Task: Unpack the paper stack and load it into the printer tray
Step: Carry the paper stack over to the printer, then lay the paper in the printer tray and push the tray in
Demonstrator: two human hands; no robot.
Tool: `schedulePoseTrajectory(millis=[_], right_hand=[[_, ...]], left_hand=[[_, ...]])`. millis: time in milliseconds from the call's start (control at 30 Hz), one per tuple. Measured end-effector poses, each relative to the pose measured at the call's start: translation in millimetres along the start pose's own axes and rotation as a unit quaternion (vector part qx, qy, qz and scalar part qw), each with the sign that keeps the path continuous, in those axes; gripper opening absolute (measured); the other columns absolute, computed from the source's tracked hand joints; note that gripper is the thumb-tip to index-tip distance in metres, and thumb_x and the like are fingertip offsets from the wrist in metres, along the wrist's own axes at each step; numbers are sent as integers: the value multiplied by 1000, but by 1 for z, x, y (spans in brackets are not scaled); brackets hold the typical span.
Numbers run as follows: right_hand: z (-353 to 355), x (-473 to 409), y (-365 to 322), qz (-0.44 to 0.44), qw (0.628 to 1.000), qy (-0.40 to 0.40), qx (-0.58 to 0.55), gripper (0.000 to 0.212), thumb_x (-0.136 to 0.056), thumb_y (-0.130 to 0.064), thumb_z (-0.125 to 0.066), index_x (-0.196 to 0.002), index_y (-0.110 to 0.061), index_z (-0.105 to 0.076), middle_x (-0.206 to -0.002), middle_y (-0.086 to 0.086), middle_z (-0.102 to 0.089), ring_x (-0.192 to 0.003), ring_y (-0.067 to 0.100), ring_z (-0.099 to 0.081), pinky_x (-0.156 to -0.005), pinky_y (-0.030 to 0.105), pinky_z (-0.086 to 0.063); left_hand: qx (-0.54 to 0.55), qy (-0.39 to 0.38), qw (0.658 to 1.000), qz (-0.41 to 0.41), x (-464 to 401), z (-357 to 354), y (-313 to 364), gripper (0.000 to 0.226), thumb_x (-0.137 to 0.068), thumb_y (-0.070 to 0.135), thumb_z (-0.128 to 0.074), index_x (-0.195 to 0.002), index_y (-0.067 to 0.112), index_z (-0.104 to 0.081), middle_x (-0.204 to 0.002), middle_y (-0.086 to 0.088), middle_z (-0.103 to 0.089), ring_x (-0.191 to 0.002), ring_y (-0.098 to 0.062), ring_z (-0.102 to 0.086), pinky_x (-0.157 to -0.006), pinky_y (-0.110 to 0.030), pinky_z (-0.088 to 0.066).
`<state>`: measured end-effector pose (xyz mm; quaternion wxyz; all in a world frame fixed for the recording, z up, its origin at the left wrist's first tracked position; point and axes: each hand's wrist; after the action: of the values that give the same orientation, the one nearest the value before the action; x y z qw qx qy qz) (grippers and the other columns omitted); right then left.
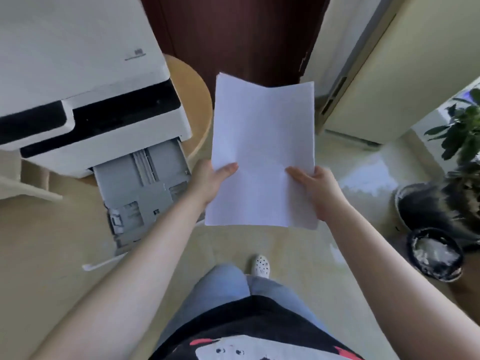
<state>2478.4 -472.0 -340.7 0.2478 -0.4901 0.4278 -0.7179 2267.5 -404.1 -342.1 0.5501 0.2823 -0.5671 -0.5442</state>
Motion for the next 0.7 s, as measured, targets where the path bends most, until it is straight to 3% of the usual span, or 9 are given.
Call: schedulePoseTrajectory(millis=[100,200,267,433,600,700], right_hand=[[-26,-20,-8,-7,997,-68,28,12,-85,-18,-70,-80,-7,-66,-80,11,-68,-71,25,-63,-72,44,-55],[-59,-35,-8,-13,990,-131,52,13,-83,-19,-71,-77,-9,-67,-76,9,-68,-68,24,-64,-73,47,-56],[-82,-38,-5,-18,983,-166,71,14,-83,-21,-72,-79,-8,-67,-77,9,-69,-69,25,-65,-73,48,-57],[-130,-32,29,-77,963,-230,119,29,-82,-26,-72,-92,1,-68,-92,19,-73,-77,30,-69,-76,52,-59],[-163,-20,58,-155,941,-267,139,22,-87,-21,-68,-95,-1,-62,-79,5,-68,-65,19,-65,-55,27,-55],[-185,-21,59,-165,934,-279,149,27,-87,-25,-67,-100,-2,-62,-82,4,-68,-69,19,-65,-59,27,-54]], left_hand=[[53,67,995,57,6,21,-12,27,-86,24,-66,-111,14,-66,-108,-1,-70,-99,-18,-67,-91,-35,-51],[71,134,984,98,17,45,-26,21,-80,35,-70,-94,20,-71,-100,-2,-73,-94,-21,-68,-92,-42,-51],[85,161,976,117,27,59,-38,11,-82,29,-71,-88,20,-71,-95,-4,-72,-88,-20,-67,-91,-43,-51],[107,203,954,193,53,91,-76,30,-82,17,-71,-111,10,-66,-109,-7,-70,-99,-24,-67,-92,-39,-51],[157,189,934,261,77,113,-112,23,-85,14,-66,-108,10,-68,-104,-9,-70,-81,-18,-69,-66,-27,-53],[181,190,925,276,76,131,-132,16,-84,16,-68,-100,15,-70,-106,-11,-71,-86,-24,-70,-77,-36,-55]])
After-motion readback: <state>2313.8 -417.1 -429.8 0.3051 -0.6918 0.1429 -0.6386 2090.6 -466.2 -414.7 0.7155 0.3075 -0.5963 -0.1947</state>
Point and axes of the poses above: each hand's wrist, its own x-axis away from the middle knuckle, its own z-axis out of the back of the hand, y = z × x
